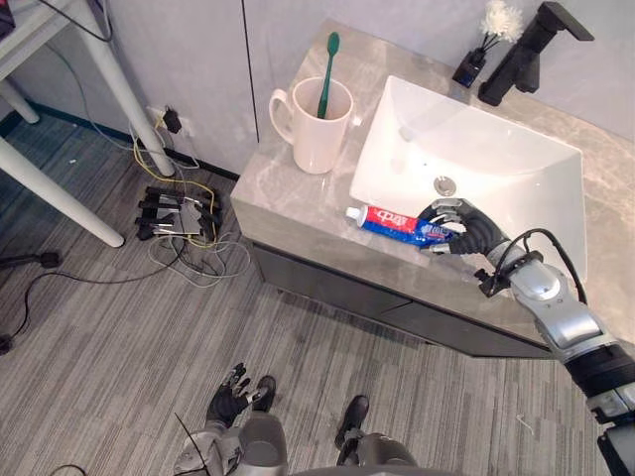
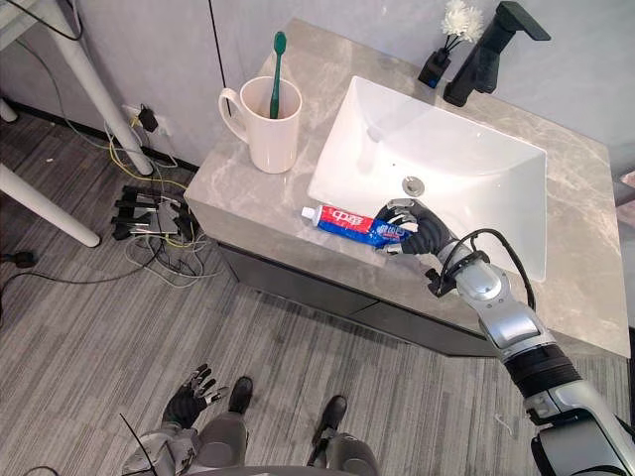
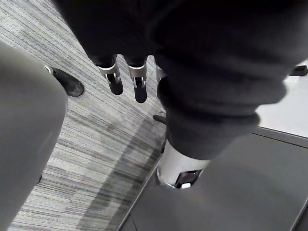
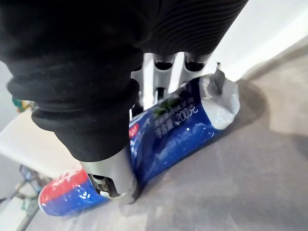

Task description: Organize washtable

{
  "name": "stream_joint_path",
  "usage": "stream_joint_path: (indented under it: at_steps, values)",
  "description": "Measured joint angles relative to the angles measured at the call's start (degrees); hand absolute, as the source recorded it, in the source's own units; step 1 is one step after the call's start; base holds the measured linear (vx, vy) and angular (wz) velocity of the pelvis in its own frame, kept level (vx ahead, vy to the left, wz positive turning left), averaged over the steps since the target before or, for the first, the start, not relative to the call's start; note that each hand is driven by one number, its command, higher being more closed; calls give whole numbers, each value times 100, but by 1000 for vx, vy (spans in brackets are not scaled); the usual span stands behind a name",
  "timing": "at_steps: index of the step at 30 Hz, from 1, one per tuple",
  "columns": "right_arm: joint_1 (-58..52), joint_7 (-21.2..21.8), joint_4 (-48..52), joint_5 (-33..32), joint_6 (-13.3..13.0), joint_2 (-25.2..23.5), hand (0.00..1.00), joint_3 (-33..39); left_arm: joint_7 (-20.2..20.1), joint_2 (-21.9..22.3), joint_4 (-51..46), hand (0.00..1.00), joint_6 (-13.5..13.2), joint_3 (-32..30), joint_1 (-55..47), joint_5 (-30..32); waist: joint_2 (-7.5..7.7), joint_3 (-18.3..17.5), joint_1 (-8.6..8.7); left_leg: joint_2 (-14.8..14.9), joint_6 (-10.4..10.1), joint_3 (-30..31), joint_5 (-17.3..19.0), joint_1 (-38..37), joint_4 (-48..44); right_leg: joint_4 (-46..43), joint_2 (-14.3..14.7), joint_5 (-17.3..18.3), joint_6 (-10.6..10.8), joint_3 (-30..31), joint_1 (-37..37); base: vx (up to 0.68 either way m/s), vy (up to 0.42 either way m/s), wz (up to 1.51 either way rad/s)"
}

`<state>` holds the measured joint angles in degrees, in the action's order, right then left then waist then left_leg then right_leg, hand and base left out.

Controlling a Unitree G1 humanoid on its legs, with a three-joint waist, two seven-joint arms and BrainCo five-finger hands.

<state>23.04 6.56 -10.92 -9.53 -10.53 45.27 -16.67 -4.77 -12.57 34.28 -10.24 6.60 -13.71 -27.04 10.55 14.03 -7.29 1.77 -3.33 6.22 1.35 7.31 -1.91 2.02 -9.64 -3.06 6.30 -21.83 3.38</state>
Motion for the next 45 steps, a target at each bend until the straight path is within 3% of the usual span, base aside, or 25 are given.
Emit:
stream_joint_path:
  at_steps: [3, 11, 16, 20, 25, 36, 42, 45]
  values:
    - [34, -19, 1, -1, 39, 73, 100, 23, 11, 32, -336, 0, 81, -85, -88, -280, 0, 0, -97, 5, 0, 10, 0, 0, -1, 0, 6, 1, -1, -12, -4, 7, -1, 4]
    - [-4, 20, 25, -64, 189, 141, 100, 53, 129, 263, -3397, 0, 81, -578, -312, -914, -34, 10, -109, -73, -2, 166, -2, -99, -30, 0, -53, 35, -18, -155, -205, 15, 8, 11]
    - [-4, 295, 137, -74, 213, 5, 100, 37, 140, -47, -4754, 0, 24, -615, 452, -1299, -245, -55, -109, -130, 7, 301, -32, -226, -7, -149, -129, 180, 20, -304, -346, -25, 12, 15]
    - [45, 234, 451, -74, 240, -526, 100, 37, 260, -65, -5280, 0, -39, -188, 1405, -1930, -514, -203, -93, -152, -2, 414, -153, -329, 115, -181, -160, 183, 22, -442, -454, -25, 2, 17]
    - [170, 92, 1071, -23, 248, -1304, 100, 41, 279, -109, -5465, 0, -22, 493, 1873, -2614, -599, -363, 48, -160, -6, 447, -220, -411, 185, -177, -170, 183, 22, -467, -525, -32, 3, 4]
    - [92, -413, 1233, 744, 321, -2254, 100, 169, 534, -130, -5419, 0, -178, 446, 1974, -2975, -653, -612, 172, -152, 6, 370, -253, -506, 201, -152, -161, 156, 16, -396, -582, -38, 2, -3]
    - [-48, -413, 1809, 792, 282, -2591, 100, 169, 550, -131, -4954, 0, 187, 862, 1862, -2966, -702, -786, 248, -160, 7, 311, -254, -506, 238, 4, -148, 71, 31, -335, -593, 10, 2, -6]
    - [-56, -415, 1808, 804, 282, -2627, 100, 168, 602, -100, -4951, 0, 211, 842, 1860, -2960, -712, -809, 320, -157, 8, 294, -255, -524, 257, 6, -146, 71, 30, -329, -598, -2, 0, -2]
